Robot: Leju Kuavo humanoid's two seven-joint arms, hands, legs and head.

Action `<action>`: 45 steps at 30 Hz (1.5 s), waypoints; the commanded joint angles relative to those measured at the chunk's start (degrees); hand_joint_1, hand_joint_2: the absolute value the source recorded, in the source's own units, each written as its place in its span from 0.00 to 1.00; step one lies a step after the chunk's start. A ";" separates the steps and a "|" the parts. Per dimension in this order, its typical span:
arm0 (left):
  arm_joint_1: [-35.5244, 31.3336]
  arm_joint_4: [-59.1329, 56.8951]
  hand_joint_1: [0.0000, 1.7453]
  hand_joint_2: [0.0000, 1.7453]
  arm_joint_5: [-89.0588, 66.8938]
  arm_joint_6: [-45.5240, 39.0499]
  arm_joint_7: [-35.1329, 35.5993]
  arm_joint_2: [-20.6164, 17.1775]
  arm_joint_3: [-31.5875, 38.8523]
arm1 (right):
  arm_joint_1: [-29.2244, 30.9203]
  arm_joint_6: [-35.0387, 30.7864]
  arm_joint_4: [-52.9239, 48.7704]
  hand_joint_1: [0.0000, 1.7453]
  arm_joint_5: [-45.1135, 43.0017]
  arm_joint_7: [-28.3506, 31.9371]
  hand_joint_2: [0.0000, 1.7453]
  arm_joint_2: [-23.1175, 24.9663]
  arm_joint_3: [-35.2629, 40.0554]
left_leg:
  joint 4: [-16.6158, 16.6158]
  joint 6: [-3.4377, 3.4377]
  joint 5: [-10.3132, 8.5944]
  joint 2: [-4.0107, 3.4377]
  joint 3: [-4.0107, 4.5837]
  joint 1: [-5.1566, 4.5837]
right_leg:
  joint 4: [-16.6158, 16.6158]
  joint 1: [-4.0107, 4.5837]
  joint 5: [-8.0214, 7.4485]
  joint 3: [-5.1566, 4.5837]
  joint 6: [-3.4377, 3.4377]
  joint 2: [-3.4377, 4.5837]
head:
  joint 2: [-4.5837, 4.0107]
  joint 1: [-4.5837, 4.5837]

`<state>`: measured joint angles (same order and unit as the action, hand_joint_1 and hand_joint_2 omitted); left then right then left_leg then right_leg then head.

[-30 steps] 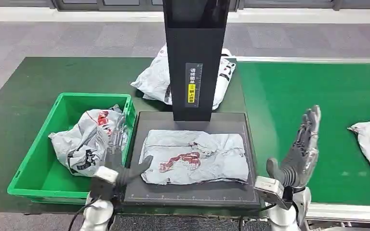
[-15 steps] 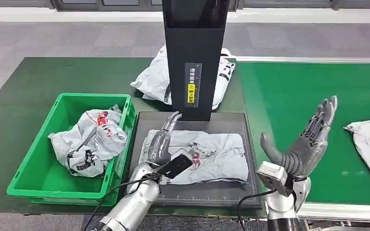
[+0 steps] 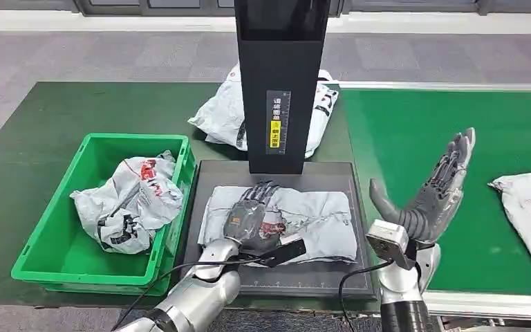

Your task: Moved the parcel from conveyor to table for the left to box.

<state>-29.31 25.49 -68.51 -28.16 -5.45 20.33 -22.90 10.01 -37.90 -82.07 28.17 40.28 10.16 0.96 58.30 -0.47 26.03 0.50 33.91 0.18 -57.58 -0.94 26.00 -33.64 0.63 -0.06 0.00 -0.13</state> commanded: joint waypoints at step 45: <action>-5.65 62.34 1.00 1.00 -21.49 -11.84 42.99 -34.33 -22.64 | -5.32 0.99 -2.85 0.00 3.04 -0.28 1.00 0.65 -3.98 | 0.04 -0.14 -0.17 -0.16 0.24 0.14 | -0.12 0.18 -0.10 -0.37 -0.14 0.14 | 0.00 0.02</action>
<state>-30.23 63.88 -87.08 -39.93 37.62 2.90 -40.16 6.15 -36.39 -83.30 32.72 40.28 10.91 0.15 58.28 -0.58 25.84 0.43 34.05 0.31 -57.65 -0.80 25.90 -33.86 0.56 0.02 0.00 -0.11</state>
